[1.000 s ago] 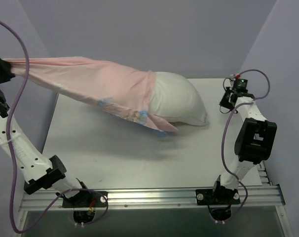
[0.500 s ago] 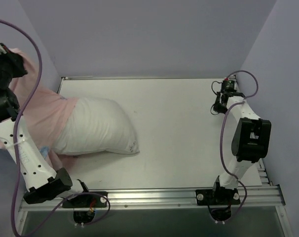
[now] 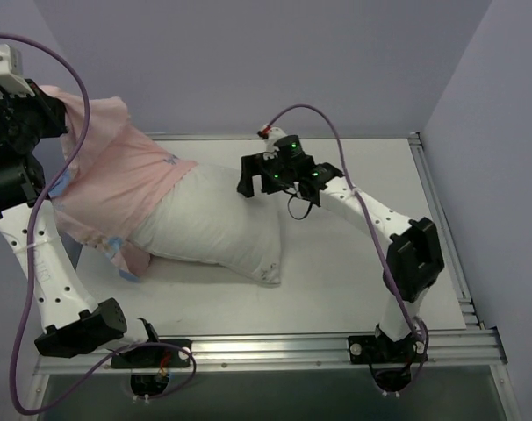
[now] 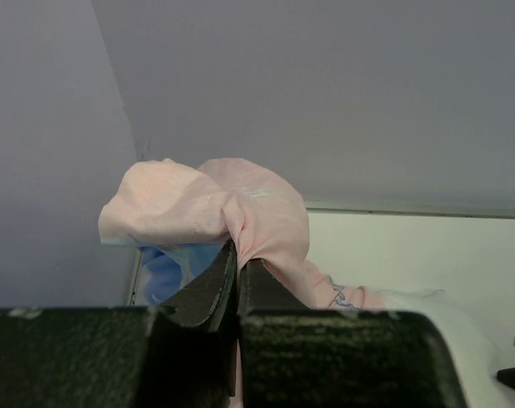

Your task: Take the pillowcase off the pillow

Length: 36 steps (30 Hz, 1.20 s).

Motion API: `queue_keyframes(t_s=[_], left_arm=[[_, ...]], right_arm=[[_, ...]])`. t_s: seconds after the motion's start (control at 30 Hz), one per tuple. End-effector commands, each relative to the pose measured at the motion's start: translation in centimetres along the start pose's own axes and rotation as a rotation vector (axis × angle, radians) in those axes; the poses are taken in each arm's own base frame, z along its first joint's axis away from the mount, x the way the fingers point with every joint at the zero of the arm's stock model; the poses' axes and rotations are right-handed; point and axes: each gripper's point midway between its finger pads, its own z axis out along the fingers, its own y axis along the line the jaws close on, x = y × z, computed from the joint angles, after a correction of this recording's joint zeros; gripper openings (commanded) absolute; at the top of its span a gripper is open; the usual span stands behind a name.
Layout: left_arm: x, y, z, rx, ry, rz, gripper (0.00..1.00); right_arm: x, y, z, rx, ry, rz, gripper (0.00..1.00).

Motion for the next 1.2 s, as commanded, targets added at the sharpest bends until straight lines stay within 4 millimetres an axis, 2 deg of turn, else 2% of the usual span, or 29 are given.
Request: queue_keyframes(t_s=[0.0, 0.03, 0.1, 0.13, 0.2, 0.23, 0.27, 0.33, 0.37, 0.4, 0.43, 0.5, 0.53, 0.6, 0.63, 0.67, 0.7, 0.73, 0.77, 0.8, 0.83, 0.87, 0.9, 0.93, 1.0, 1.03, 1.1, 1.13, 1.17], left_arm=[[-3.9, -2.1, -1.2, 0.058, -0.125, 0.063, 0.02], [-3.8, -2.1, -1.2, 0.057, -0.122, 0.061, 0.02], [-3.8, -2.1, -1.2, 0.054, -0.122, 0.059, 0.02], [-3.7, -2.1, -1.2, 0.056, -0.12, 0.058, 0.02], [-3.5, -2.2, -1.1, 0.058, -0.114, 0.055, 0.02], [-3.4, -2.2, -1.1, 0.06, -0.113, 0.056, 0.02], [-3.2, -2.3, -1.0, 0.062, -0.107, 0.055, 0.02], [-2.9, -2.2, -0.8, 0.058, -0.098, 0.053, 0.02], [-2.9, -2.1, -0.8, 0.055, -0.098, 0.054, 0.02], [-2.7, -2.0, -0.7, 0.053, -0.095, 0.052, 0.02], [-2.6, -2.0, -0.6, 0.051, -0.092, 0.052, 0.02], [-2.4, -1.9, -0.5, 0.048, -0.087, 0.051, 0.02], [-2.3, -1.8, -0.5, 0.044, -0.086, 0.055, 0.02], [-2.2, -1.4, -0.4, 0.027, -0.084, 0.057, 0.02], [-2.1, -1.2, -0.4, 0.019, -0.083, 0.062, 0.02], [-2.1, -1.0, -0.4, 0.01, -0.083, 0.065, 0.02], [-2.2, -0.7, -0.4, -0.01, -0.085, 0.068, 0.02], [-2.2, -0.5, -0.4, -0.019, -0.084, 0.074, 0.02], [-2.1, -0.3, -0.4, -0.029, -0.083, 0.076, 0.02], [-2.3, 0.1, -0.5, -0.057, -0.089, 0.078, 0.02], [-2.4, 0.3, -0.6, -0.071, -0.088, 0.08, 0.02], [-2.7, 0.6, -0.7, -0.089, -0.097, 0.082, 0.02], [-2.9, 0.9, -0.8, -0.108, -0.103, 0.084, 0.02], [-3.2, 1.4, -0.9, -0.135, -0.11, 0.086, 0.02], [-3.9, 1.8, -1.2, -0.158, -0.128, 0.087, 0.02], [-4.2, 2.1, -1.3, -0.17, -0.135, 0.085, 0.02], [-4.9, 2.2, -1.6, -0.181, -0.152, 0.085, 0.02], [-5.1, 2.4, -1.7, -0.191, -0.156, 0.084, 0.02], [-5.2, 2.6, -1.8, -0.2, -0.161, 0.087, 0.02]], right_arm=[[-1.1, 8.1, 2.9, -0.185, -0.023, 0.0, 1.0], [0.6, 8.0, 5.0, -0.169, 0.027, 0.019, 1.0], [1.5, 10.0, 6.7, -0.186, 0.056, 0.009, 1.0], [4.2, 9.5, 8.6, -0.162, 0.129, 0.013, 1.0], [5.8, 10.2, 10.0, -0.16, 0.18, -0.004, 1.0], [9.0, 9.9, 11.2, -0.139, 0.264, -0.013, 1.0], [10.1, 9.5, 11.7, -0.123, 0.294, -0.022, 1.0], [12.4, 8.3, 12.7, -0.095, 0.352, -0.023, 0.8], [13.0, 7.8, 12.9, -0.09, 0.367, -0.019, 0.61], [13.2, 7.4, 13.0, -0.089, 0.375, -0.006, 0.1], [13.5, 7.1, 12.9, -0.088, 0.375, 0.008, 0.0], [13.0, 6.5, 12.7, -0.092, 0.357, 0.025, 0.0], [11.8, 6.6, 12.2, -0.1, 0.323, 0.028, 0.0], [11.5, 4.7, 11.6, -0.079, 0.316, 0.056, 0.0], [9.9, 4.3, 10.6, -0.081, 0.278, 0.053, 0.0], [10.6, 2.9, 10.1, -0.057, 0.29, 0.06, 0.0], [9.6, 0.3, 9.4, -0.007, 0.267, 0.08, 0.0], [8.0, -0.9, 8.0, 0.012, 0.229, 0.071, 0.0], [7.8, -2.7, 7.2, 0.048, 0.221, 0.082, 0.0], [8.5, -6.7, 6.0, 0.12, 0.231, 0.123, 0.0], [7.3, -8.7, 4.2, 0.167, 0.195, 0.134, 0.0], [7.4, -10.8, 3.1, 0.202, 0.192, 0.147, 0.0], [8.9, -13.1, 1.8, 0.243, 0.217, 0.176, 0.0], [7.9, -16.8, -0.5, 0.312, 0.176, 0.225, 0.0], [8.5, -20.9, -3.2, 0.411, 0.17, 0.254, 0.0], [9.2, -24.3, -5.7, 0.517, 0.162, 0.288, 0.0], [10.0, -27.4, -8.2, 0.617, 0.159, 0.293, 0.0], [10.7, -29.6, -10.0, 0.682, 0.154, 0.325, 0.0], [11.0, -30.6, -10.9, 0.727, 0.158, 0.324, 0.0]])
